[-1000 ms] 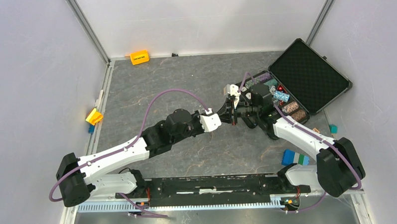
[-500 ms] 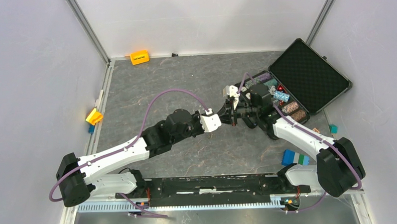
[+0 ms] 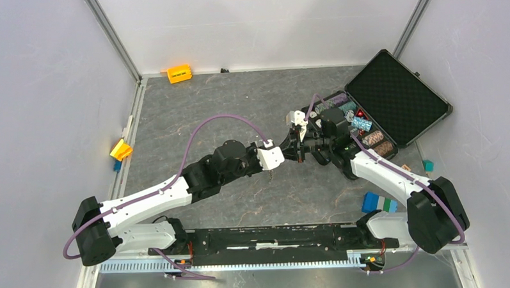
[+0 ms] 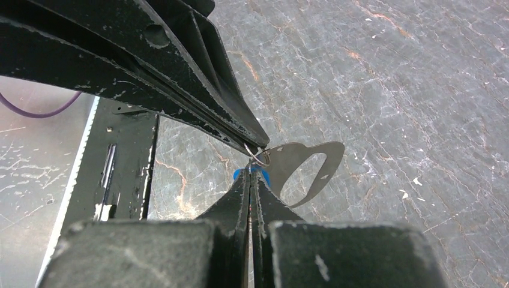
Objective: Put the keys on the keyring
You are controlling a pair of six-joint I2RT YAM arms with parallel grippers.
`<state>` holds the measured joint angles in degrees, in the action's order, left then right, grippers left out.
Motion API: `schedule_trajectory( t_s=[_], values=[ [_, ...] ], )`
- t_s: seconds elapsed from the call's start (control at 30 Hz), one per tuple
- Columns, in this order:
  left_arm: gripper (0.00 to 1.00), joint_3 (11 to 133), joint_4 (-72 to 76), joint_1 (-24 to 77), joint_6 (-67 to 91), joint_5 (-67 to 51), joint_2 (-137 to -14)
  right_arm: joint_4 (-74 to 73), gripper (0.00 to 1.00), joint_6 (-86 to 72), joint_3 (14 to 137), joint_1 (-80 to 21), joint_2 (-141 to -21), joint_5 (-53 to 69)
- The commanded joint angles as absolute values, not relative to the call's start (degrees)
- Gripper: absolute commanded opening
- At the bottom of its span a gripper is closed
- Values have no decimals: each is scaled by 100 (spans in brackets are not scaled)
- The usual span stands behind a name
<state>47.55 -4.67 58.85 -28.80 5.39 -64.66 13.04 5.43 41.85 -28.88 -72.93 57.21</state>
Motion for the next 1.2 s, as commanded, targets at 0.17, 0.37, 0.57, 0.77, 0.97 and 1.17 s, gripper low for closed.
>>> schedule_trajectory(
  t_s=[0.17, 0.37, 0.57, 0.77, 0.97, 1.17],
  values=[
    [2, 4867, -422, 5884, -2677, 401, -6339, 1437, 0, 580, 4430, -2920, -7077, 5891],
    [2, 4860, -439, 5886, -2675, 358, -6343, 1450, 0, 589, 4425, -2917, -7073, 5863],
    [2, 4869, -439, 5888, -2655, 337, -6334, 1350, 0, 689, 4438, -2908, -7145, 5766],
    [2, 4834, -438, 5888, -2669, 322, -6278, 1126, 0, 933, 4489, -2908, -7223, 5678],
    [2, 4816, -439, 5889, -2663, 309, -6245, 1058, 0, 991, 4509, -2909, -7280, 5655],
    [2, 4817, -439, 5885, -2669, 301, -6246, 1028, 0, 1019, 4526, -2909, -7286, 5668]
  ],
)
